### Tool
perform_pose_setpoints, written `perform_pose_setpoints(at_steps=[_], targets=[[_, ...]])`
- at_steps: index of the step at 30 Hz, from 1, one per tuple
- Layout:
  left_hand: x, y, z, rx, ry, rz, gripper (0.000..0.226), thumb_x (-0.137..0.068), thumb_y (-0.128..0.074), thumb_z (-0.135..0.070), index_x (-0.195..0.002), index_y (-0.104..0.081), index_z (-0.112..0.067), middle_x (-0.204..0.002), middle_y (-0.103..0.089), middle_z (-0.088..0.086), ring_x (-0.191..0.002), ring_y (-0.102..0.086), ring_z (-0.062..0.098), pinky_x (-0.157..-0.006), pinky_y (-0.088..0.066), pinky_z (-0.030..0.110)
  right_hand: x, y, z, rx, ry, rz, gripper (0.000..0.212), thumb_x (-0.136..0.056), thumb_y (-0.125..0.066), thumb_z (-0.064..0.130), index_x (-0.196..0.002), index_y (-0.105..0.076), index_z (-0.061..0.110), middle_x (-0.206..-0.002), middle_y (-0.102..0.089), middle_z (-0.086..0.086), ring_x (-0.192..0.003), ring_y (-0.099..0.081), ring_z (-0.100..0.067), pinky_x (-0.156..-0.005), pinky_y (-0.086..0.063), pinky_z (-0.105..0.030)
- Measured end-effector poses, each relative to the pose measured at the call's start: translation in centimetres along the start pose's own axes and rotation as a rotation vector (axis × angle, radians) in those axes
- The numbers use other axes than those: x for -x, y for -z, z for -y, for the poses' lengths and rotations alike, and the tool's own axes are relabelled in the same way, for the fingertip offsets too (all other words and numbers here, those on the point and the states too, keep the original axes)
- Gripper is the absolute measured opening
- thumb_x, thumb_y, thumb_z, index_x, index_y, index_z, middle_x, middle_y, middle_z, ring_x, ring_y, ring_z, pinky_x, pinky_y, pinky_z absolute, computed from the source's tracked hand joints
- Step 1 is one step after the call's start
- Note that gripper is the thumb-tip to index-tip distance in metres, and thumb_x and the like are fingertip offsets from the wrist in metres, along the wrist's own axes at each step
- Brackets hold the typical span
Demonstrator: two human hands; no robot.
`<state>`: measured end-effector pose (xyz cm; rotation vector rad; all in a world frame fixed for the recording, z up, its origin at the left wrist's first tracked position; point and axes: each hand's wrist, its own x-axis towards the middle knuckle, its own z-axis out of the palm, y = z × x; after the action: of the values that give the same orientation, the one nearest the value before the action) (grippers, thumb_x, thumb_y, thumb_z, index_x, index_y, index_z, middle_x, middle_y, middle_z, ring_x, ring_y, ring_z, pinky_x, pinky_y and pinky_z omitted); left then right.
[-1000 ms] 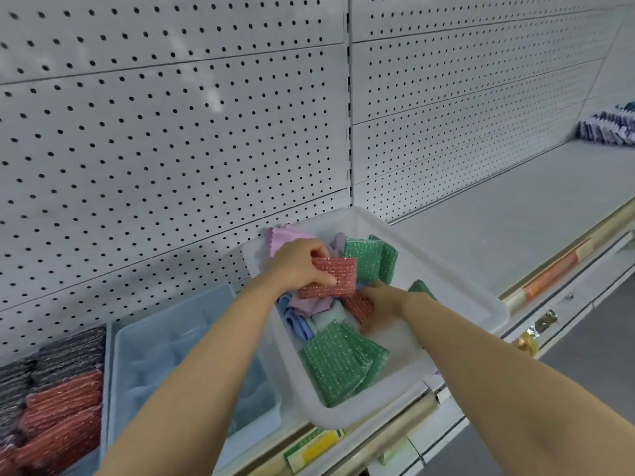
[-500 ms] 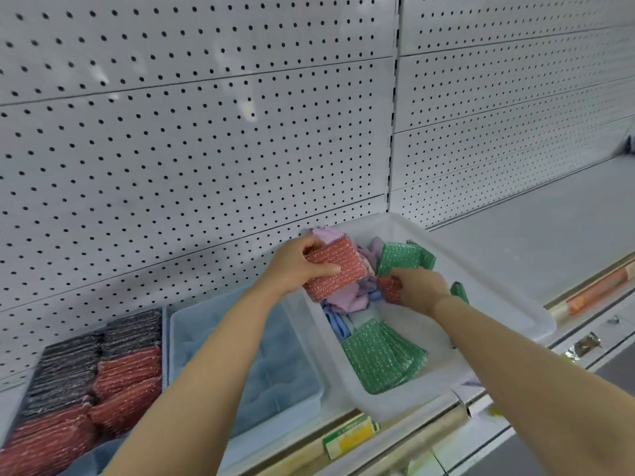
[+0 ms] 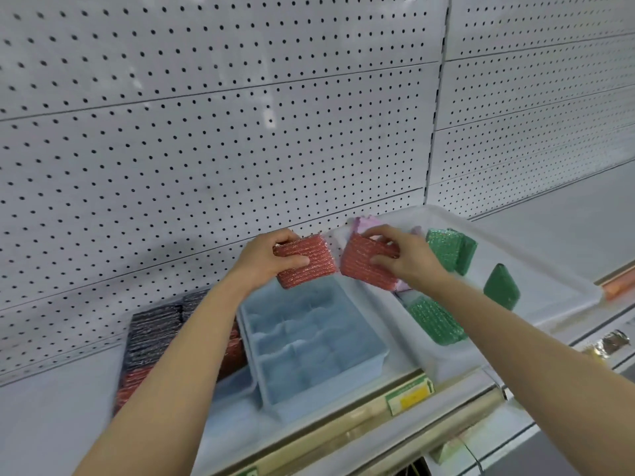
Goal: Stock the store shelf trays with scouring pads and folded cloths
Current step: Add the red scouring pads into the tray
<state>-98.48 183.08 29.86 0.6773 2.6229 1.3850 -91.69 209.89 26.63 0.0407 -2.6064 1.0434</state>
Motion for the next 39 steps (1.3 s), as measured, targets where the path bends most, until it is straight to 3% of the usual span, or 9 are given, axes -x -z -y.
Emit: perform_pose_setpoints(at_steps=[5, 11, 14, 20, 27, 31, 34, 36, 39], targets=[[4.8, 5.2, 3.8, -0.073, 0.096, -0.049, 0.04, -0.074, -0.081, -0.037, -0.109, -0.066, -0.026, -0.108, -0.069, -0.01, -0.096, -0.066, 0.011, -0.093, -0.051, 0.034, 0.6, -4.9, 5.4, -0.043, 0.113, 0.061, 0.044, -0.078, -0.074, 0.018, -0.117, -0.062, 0.036, -0.098, -0.067, 0.011, -0.082, -0.06, -0.006, -0.077, -0.046, -0.016], [11.4, 9.3, 8.0, -0.121, 0.233, -0.074, 0.034, -0.083, -0.075, -0.032, -0.114, -0.062, -0.027, -0.107, -0.062, -0.013, -0.095, -0.06, 0.007, -0.083, -0.046, 0.019, 1.6, -11.4, 10.4, -0.208, 0.166, 0.179, 0.043, -0.08, -0.069, 0.009, -0.112, -0.063, 0.038, -0.099, -0.069, 0.007, -0.087, -0.064, -0.01, -0.081, -0.049, -0.023], [13.2, 8.5, 10.5, -0.263, 0.254, -0.072, 0.037, -0.084, -0.073, -0.035, -0.118, -0.06, -0.026, -0.115, -0.057, -0.01, -0.104, -0.053, 0.011, -0.085, -0.037, 0.024, 1.8, -13.6, 11.8, -0.277, 0.178, 0.204, 0.043, -0.081, -0.068, 0.005, -0.112, -0.065, 0.034, -0.099, -0.069, 0.002, -0.083, -0.063, -0.005, -0.078, -0.048, -0.015], [13.6, 5.4, 10.4, -0.236, 0.124, -0.116, 0.022, -0.088, -0.069, -0.037, -0.106, -0.061, -0.028, -0.103, -0.066, -0.012, -0.09, -0.062, 0.009, -0.077, -0.046, 0.025, 1.7, -15.3, 12.3, -0.336, 0.133, 0.202, 0.041, -0.081, -0.069, 0.003, -0.114, -0.068, 0.027, -0.098, -0.07, 0.004, -0.081, -0.063, 0.003, -0.075, -0.05, -0.012], [13.0, 4.4, 12.9, -0.375, 0.231, -0.053, 0.032, -0.09, -0.067, -0.022, -0.118, -0.053, -0.022, -0.117, -0.062, -0.006, -0.103, -0.059, 0.017, -0.092, -0.048, 0.039, 1.6, -14.7, 11.7, -0.399, 0.086, 0.114, 0.037, -0.079, -0.071, 0.004, -0.107, -0.069, 0.027, -0.092, -0.068, 0.01, -0.077, -0.06, 0.009, -0.07, -0.045, -0.006], [13.1, 4.0, 14.3, -0.514, 0.193, -0.051, 0.023, -0.086, -0.065, -0.011, -0.104, -0.053, -0.019, -0.102, -0.063, -0.001, -0.092, -0.06, 0.022, -0.08, -0.049, 0.038, 1.6, -14.6, 11.8, -0.475, 0.058, 0.121, 0.036, -0.079, -0.072, 0.004, -0.108, -0.07, 0.026, -0.098, -0.07, 0.004, -0.084, -0.064, -0.004, -0.072, -0.049, -0.012], [12.8, 3.3, 14.9, -0.671, 0.14, -0.02, 0.023, -0.086, -0.055, -0.002, -0.106, -0.052, -0.013, -0.102, -0.059, 0.005, -0.095, -0.056, 0.026, -0.078, -0.047, 0.039, 1.5, -14.8, 12.2, -0.501, 0.058, 0.151, 0.037, -0.08, -0.071, 0.002, -0.11, -0.07, 0.022, -0.098, -0.071, 0.002, -0.08, -0.063, 0.001, -0.07, -0.048, -0.011], [12.6, 2.2, 15.4, -0.817, 0.119, -0.03, 0.029, -0.09, -0.053, -0.006, -0.118, -0.047, -0.012, -0.115, -0.053, 0.008, -0.104, -0.047, 0.026, -0.084, -0.041, 0.034, 1.5, -15.2, 12.4, -0.517, 0.061, 0.176, 0.037, -0.08, -0.071, 0.001, -0.11, -0.07, 0.022, -0.098, -0.071, 0.0, -0.078, -0.063, 0.001, -0.07, -0.048, -0.013], [12.9, 0.6, 16.3, -0.983, 0.098, -0.069, 0.048, -0.095, -0.053, -0.035, -0.136, -0.036, -0.015, -0.136, -0.037, 0.007, -0.121, -0.034, 0.026, -0.103, -0.031, 0.037, 1.8, -15.7, 12.7, -0.562, 0.057, 0.25, 0.037, -0.08, -0.07, -0.001, -0.108, -0.07, 0.023, -0.095, -0.071, 0.0, -0.077, -0.062, -0.002, -0.071, -0.052, -0.019]])
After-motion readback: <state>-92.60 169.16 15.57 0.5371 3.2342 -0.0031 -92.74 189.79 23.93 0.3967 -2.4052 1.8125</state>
